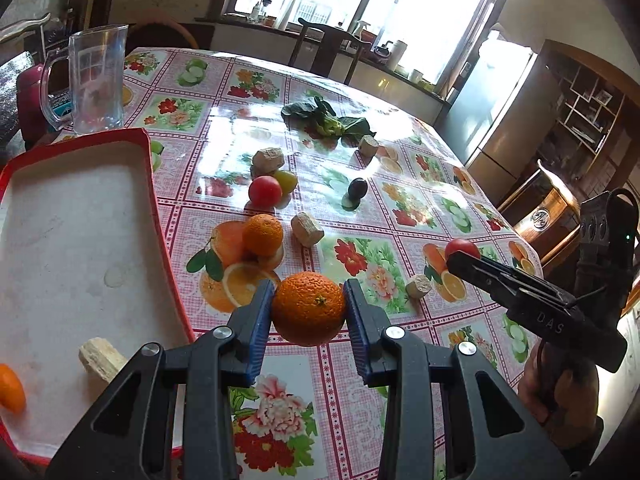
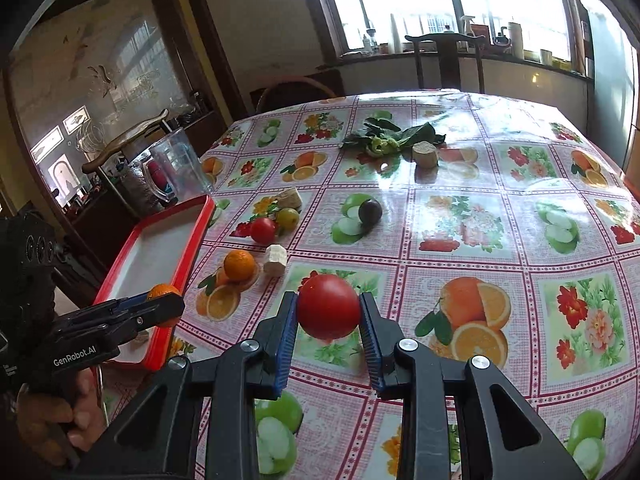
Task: Organize fruits
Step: 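Carry the orange into the tray and release while the right tool releases the tomato there, then move the left tool to a third orange while the right tool approaches the dark plum, then grasp the orange with the left tool while the right tool grasps the dark plum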
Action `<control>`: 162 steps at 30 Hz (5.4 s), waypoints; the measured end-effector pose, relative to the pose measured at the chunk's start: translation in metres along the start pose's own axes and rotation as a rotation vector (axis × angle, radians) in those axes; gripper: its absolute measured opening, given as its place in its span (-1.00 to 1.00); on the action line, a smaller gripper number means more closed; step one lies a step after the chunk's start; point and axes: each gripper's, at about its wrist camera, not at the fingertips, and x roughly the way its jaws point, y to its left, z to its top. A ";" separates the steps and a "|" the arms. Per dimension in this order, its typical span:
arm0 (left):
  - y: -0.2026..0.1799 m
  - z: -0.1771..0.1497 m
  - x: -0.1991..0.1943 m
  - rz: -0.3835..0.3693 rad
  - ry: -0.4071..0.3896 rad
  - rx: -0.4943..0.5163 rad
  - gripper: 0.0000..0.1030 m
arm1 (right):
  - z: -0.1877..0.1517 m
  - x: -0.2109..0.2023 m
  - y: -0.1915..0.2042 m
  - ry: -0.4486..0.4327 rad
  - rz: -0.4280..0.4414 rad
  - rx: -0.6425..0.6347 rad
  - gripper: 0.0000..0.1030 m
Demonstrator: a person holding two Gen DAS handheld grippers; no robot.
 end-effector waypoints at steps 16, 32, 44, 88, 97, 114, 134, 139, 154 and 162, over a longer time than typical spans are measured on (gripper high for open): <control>0.047 -0.009 -0.044 0.049 -0.074 -0.073 -0.36 | -0.003 0.016 0.064 0.029 0.081 -0.080 -0.40; 0.099 -0.022 -0.068 0.113 -0.100 -0.153 -0.36 | -0.004 0.037 0.120 0.060 0.141 -0.159 -0.40; 0.144 -0.023 -0.084 0.188 -0.120 -0.208 -0.36 | 0.004 0.072 0.170 0.108 0.202 -0.227 -0.40; 0.162 -0.012 -0.055 0.389 -0.015 -0.122 -0.13 | 0.017 0.097 0.170 0.143 0.203 -0.240 -0.14; 0.122 -0.001 -0.059 0.322 -0.050 -0.061 -0.13 | 0.016 0.069 0.111 0.103 0.127 -0.144 -0.12; 0.053 0.001 -0.035 0.214 -0.015 0.054 -0.04 | -0.004 0.042 0.036 0.088 0.023 -0.038 -0.12; 0.003 0.020 0.025 0.147 0.075 0.179 -0.04 | 0.020 0.059 -0.024 0.081 -0.070 0.005 -0.12; 0.000 0.026 0.047 0.147 0.111 0.194 -0.04 | 0.033 0.079 -0.034 0.089 -0.075 0.008 -0.12; 0.002 0.042 0.104 0.175 0.236 0.192 -0.04 | 0.073 0.147 -0.049 0.138 -0.097 -0.008 -0.12; 0.001 0.044 0.109 0.187 0.234 0.199 -0.35 | 0.076 0.157 -0.048 0.128 -0.112 -0.020 -0.52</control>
